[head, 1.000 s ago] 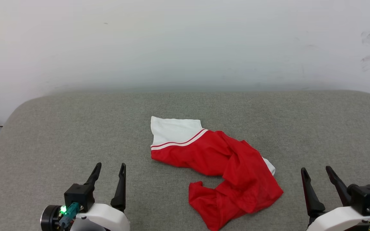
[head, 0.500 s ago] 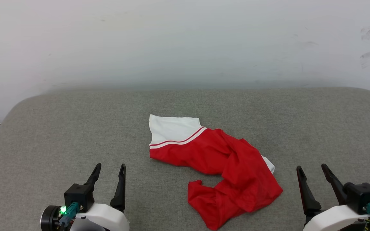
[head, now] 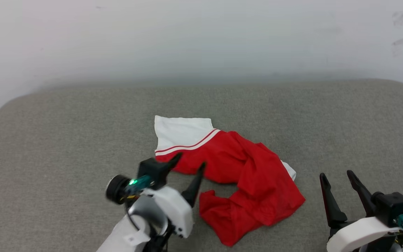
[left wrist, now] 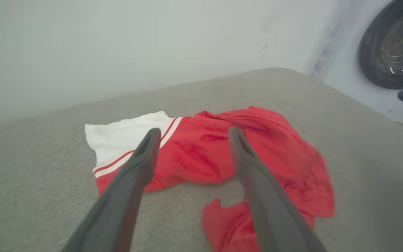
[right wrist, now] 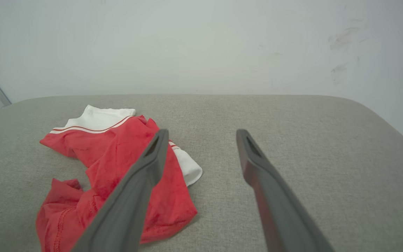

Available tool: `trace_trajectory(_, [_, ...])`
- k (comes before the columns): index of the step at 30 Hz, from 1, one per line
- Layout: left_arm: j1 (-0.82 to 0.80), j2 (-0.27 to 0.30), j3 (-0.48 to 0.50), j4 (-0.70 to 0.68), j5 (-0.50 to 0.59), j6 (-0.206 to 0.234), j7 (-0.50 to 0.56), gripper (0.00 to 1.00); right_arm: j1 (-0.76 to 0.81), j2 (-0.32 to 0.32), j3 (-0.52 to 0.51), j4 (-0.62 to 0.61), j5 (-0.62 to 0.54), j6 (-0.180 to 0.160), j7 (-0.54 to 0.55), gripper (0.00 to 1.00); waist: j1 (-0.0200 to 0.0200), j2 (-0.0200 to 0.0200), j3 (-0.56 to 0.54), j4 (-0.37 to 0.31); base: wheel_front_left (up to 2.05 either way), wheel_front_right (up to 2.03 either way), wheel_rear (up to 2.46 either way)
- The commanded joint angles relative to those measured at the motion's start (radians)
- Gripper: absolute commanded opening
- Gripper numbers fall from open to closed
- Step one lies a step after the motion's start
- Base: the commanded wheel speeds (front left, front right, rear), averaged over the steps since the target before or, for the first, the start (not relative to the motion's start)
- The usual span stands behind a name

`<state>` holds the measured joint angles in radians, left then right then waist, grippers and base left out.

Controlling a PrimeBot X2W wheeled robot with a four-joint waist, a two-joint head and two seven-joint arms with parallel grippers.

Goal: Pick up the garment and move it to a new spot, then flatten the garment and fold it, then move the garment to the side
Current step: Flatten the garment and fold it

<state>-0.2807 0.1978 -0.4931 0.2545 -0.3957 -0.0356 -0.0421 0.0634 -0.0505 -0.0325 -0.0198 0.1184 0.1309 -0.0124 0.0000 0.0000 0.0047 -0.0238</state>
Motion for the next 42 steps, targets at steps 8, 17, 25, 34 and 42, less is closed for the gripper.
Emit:
trace_trajectory(8, [-0.166, -0.058, -0.118, 0.062, -0.01, -0.072, 0.146, 1.0, -0.051, 0.0, 0.008, -0.003, 0.001, 0.0, -0.013, 1.0, 0.0, 0.0, 0.095, -0.07, 0.0, 0.0, 0.0])
trace_trajectory(17, [-0.282, -0.064, -0.267, 0.169, -0.128, -0.095, 0.345, 1.0, -0.091, 0.0, 0.021, 0.029, 0.019, 0.0, -0.043, 1.0, 0.0, 0.0, 0.159, -0.132, 0.0, 0.0, 0.0])
trace_trajectory(25, [-0.346, -0.01, -0.377, 0.15, -0.191, -0.096, 0.329, 0.0, -0.106, 0.0, 0.01, 0.062, 0.03, 0.0, -0.068, 1.0, 0.0, 0.0, 0.172, -0.137, 0.0, 0.0, 0.0])
trace_trajectory(34, [-0.338, 0.051, -0.344, 0.057, -0.164, -0.064, 0.199, 0.0, -0.079, 0.0, -0.01, 0.083, 0.02, 0.0, -0.063, 1.0, 0.0, 0.0, 0.106, -0.086, 0.0, 0.0, 0.0])
trace_trajectory(42, [-0.137, 0.205, -0.252, -0.138, -0.208, 0.076, 0.174, 0.0, -0.036, 0.0, -0.039, 0.059, 0.006, 0.0, -0.039, 1.0, 0.0, 0.0, 0.044, -0.028, 0.0, 0.0, 0.0])
